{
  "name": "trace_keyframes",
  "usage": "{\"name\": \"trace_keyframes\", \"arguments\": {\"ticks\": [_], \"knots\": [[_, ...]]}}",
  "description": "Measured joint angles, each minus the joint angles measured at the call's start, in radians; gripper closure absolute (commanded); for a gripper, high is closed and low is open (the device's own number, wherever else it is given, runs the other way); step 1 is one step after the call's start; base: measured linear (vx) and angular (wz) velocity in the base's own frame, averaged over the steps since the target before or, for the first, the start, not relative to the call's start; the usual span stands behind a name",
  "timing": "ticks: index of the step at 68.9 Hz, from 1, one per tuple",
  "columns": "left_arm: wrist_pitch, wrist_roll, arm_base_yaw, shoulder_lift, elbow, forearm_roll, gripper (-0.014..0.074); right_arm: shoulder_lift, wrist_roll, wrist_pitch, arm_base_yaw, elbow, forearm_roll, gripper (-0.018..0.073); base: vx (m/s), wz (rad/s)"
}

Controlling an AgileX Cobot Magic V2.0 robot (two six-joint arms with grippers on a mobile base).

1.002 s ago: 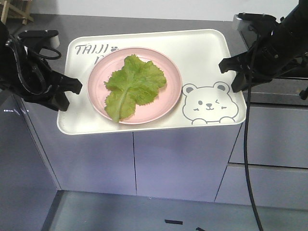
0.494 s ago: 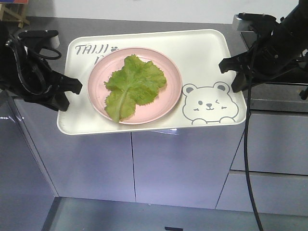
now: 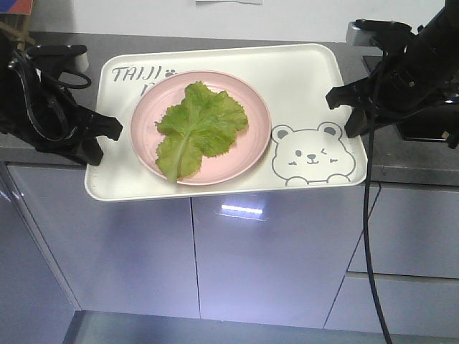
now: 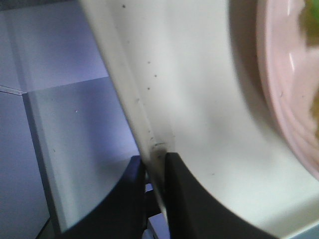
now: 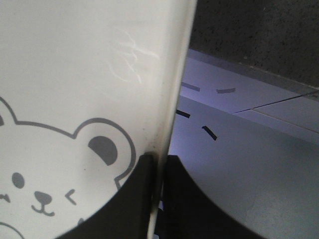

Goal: Transfer vegetables to tray and serve
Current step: 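Hold the tray level with both grippers while the base turns away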

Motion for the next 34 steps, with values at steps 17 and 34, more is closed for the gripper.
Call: {"name": "trace_keyframes", "arguments": {"ticks": [17, 34], "knots": [[0.0, 0.0, 0.0, 0.0, 0.0, 0.0, 0.0602, 0.0, 0.0, 0.0, 0.0, 0.0, 0.0, 0.0564, 0.15, -0.05], [0.0, 0.0, 0.0, 0.0, 0.0, 0.0, 0.0602, 0.0, 0.0, 0.0, 0.0, 0.0, 0.0, 0.0564, 0.14, -0.07]]}}
